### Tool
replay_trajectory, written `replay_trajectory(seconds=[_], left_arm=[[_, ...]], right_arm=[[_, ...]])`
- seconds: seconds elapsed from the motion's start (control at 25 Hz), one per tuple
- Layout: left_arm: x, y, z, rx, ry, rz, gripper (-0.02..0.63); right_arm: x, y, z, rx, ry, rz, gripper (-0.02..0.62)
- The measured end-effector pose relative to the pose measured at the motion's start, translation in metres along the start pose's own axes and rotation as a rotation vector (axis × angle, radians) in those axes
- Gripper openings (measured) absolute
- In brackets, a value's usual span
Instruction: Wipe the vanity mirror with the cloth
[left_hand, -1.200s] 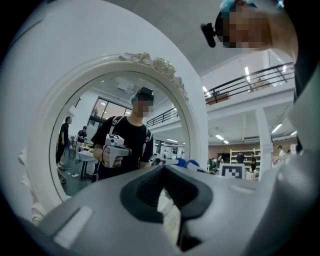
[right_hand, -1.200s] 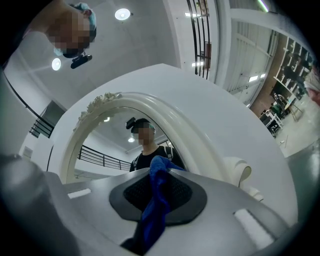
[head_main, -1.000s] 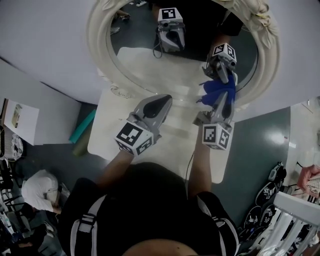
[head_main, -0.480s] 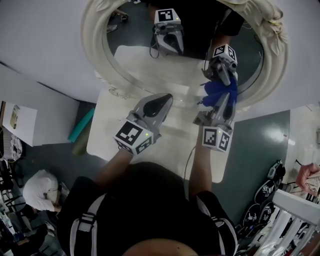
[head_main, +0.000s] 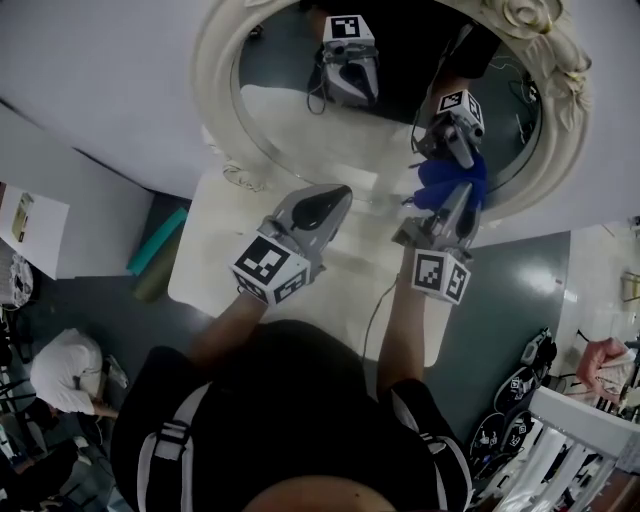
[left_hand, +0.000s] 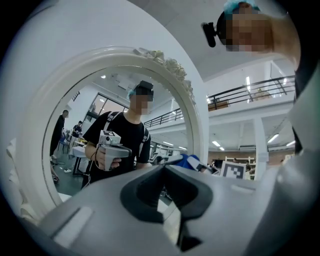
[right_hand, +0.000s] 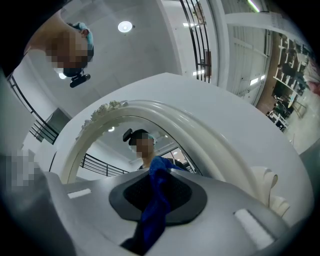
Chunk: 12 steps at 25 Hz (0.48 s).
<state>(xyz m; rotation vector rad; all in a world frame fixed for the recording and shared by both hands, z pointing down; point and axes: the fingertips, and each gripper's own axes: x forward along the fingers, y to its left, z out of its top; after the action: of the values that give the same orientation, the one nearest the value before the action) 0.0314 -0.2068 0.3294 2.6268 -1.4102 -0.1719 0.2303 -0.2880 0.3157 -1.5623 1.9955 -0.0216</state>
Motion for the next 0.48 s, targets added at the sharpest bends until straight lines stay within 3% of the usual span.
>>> replay_trajectory(seconds=[0.48], left_arm=[[-0.018,-0.004,0.000,-0.013,-0.040,-0.004,0.009]], right_arm=[[0.007,0.024,0.024,-0.045,-0.031,0.046,0.040]])
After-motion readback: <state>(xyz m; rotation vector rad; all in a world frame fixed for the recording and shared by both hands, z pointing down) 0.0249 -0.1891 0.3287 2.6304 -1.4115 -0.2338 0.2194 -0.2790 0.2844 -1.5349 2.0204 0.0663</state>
